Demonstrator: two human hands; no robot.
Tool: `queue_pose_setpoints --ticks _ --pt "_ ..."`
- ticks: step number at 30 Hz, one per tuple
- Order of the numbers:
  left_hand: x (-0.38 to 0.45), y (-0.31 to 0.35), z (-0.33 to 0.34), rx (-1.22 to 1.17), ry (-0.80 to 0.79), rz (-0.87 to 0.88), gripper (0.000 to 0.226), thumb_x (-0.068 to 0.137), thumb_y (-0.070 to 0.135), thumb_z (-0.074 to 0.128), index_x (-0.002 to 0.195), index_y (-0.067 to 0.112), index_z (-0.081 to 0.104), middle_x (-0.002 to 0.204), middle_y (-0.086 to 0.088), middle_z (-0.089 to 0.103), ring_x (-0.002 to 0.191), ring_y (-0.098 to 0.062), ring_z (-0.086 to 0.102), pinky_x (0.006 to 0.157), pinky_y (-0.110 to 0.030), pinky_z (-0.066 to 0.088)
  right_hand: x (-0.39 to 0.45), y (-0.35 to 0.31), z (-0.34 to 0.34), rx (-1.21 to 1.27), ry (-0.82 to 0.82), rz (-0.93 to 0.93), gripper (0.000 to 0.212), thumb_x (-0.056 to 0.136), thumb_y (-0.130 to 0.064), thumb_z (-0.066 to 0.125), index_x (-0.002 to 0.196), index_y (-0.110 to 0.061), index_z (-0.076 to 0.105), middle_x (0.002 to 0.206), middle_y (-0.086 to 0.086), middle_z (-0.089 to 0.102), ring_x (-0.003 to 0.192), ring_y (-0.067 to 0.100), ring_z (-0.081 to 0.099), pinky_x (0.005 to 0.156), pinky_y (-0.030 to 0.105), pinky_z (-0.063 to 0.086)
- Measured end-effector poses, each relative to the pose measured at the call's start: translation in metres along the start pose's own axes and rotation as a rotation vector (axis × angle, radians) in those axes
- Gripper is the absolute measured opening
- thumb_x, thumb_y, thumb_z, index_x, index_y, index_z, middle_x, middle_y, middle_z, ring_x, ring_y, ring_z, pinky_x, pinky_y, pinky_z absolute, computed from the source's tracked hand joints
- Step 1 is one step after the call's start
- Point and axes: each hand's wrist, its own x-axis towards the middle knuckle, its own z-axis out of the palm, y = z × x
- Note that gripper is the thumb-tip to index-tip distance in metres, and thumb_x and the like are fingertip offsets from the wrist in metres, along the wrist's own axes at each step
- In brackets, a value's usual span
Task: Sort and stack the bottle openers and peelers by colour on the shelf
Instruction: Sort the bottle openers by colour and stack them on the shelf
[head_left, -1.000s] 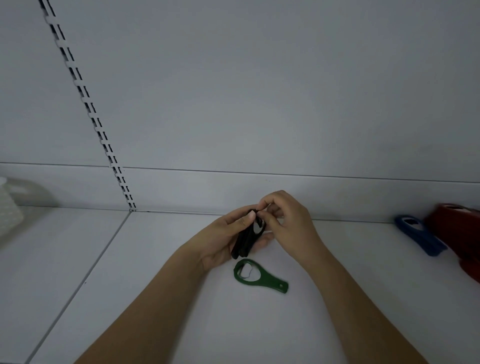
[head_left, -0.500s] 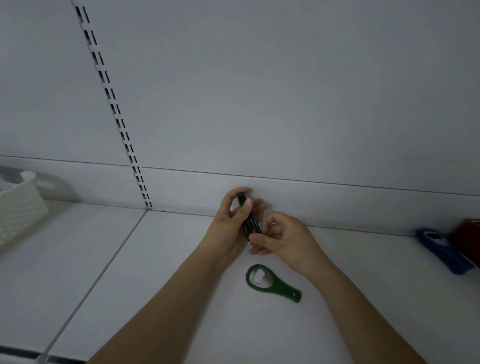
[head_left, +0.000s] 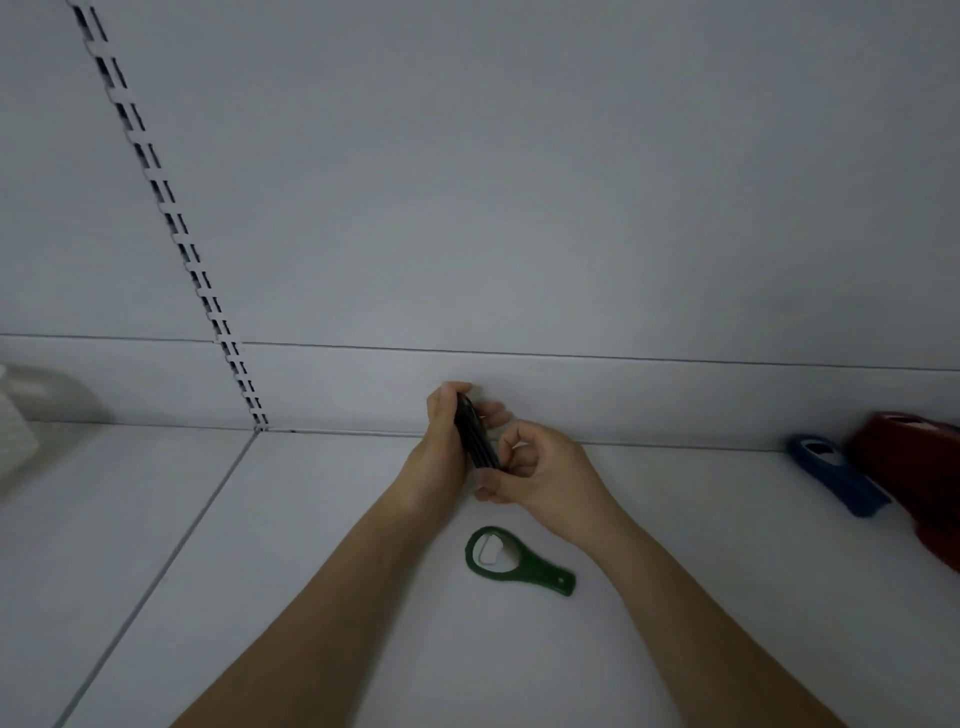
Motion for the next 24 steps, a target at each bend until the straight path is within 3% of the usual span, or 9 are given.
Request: queue_pose_setpoints --ticks 2,4,6,9,12,14,16,20,24 --pt "0.003 0.002 0.007 0.025 -0.011 -0.004 0.047 0.092 0.058 0.034 0.116 0.023 0.052 0.111 -0.016 0.061 0.107 -0.029 0.062 0.089 -0.045 0.052 -0.001 -0.002 -0.006 -0.015 0.016 -0.004 0.032 0.079 0.000 0.077 0.070 -0.012 0.049 0.076 0.010 0.072 0.075 0.028 0.074 0.076 0.039 0.060" --pt "0.004 0.000 0.012 0.020 0.019 -0.028 0.048 0.101 0.051 0.027 0.130 0.018 0.049 0.118 -0.022 0.056 0.106 -0.033 0.060 0.082 -0.041 0.052 -0.002 -0.005 -0.015 -0.053 0.036 -0.014 0.031 0.080 -0.001 0.076 0.070 -0.012 0.049 0.078 0.011 0.072 0.074 0.027 0.075 0.072 0.035 0.060" --pt "0.006 0.000 0.019 0.028 0.009 -0.042 0.047 0.106 0.043 0.025 0.141 0.016 0.042 0.125 -0.026 0.054 0.110 -0.037 0.058 0.086 -0.041 0.050 -0.009 -0.005 -0.027 -0.137 0.064 -0.034 0.029 0.079 -0.004 0.078 0.071 -0.011 0.051 0.079 0.012 0.073 0.073 0.024 0.075 0.067 0.032 0.059" --pt "0.012 0.001 0.035 0.115 -0.033 -0.081 0.048 0.104 0.042 0.041 0.145 0.018 0.042 0.123 -0.014 0.055 0.114 -0.031 0.057 0.094 -0.039 0.046 -0.033 -0.002 -0.054 -0.322 0.112 -0.028 0.028 0.075 -0.012 0.082 0.072 -0.013 0.054 0.073 0.004 0.072 0.067 0.016 0.071 0.063 0.029 0.053" --pt "0.007 -0.009 0.051 0.433 -0.184 0.029 0.043 0.095 0.064 0.037 0.134 0.047 0.041 0.123 0.004 0.058 0.122 -0.028 0.056 0.106 -0.041 0.039 -0.070 0.002 -0.092 -0.417 0.246 0.044 0.027 0.075 -0.021 0.081 0.072 -0.016 0.054 0.074 0.002 0.072 0.066 0.021 0.067 0.060 0.026 0.047" --pt "-0.011 -0.017 0.065 0.670 -0.358 0.078 0.048 0.080 0.088 0.033 0.121 0.064 0.041 0.123 0.015 0.057 0.117 -0.011 0.059 0.102 -0.035 0.039 -0.098 0.003 -0.119 -0.458 0.349 0.063 0.029 0.078 -0.026 0.079 0.070 -0.019 0.052 0.074 0.002 0.072 0.072 0.023 0.068 0.061 0.027 0.047" --pt "-0.027 -0.028 0.082 0.811 -0.537 0.134 0.053 0.085 0.083 0.028 0.128 0.056 0.042 0.127 0.022 0.054 0.117 0.005 0.053 0.098 -0.025 0.038 -0.127 -0.001 -0.145 -0.512 0.442 0.073 0.031 0.081 -0.028 0.078 0.071 -0.020 0.050 0.073 0.003 0.071 0.071 0.025 0.067 0.059 0.029 0.045" --pt "-0.046 -0.058 0.140 0.976 -0.638 0.202 0.039 0.099 0.052 0.036 0.130 0.035 0.053 0.124 0.014 0.054 0.106 0.006 0.050 0.081 -0.004 0.034 -0.188 -0.028 -0.194 -0.624 0.636 0.054 0.030 0.083 -0.032 0.077 0.074 -0.021 0.050 0.070 0.002 0.067 0.070 0.022 0.065 0.063 0.031 0.051" --pt "-0.050 -0.095 0.183 1.092 -0.670 0.197 0.048 0.096 0.054 0.038 0.131 0.025 0.054 0.130 0.000 0.052 0.116 -0.012 0.049 0.096 -0.021 0.034 -0.239 -0.054 -0.243 -0.709 0.836 0.046 0.029 0.080 -0.035 0.078 0.077 -0.023 0.051 0.071 -0.004 0.068 0.064 0.010 0.061 0.056 0.015 0.045"
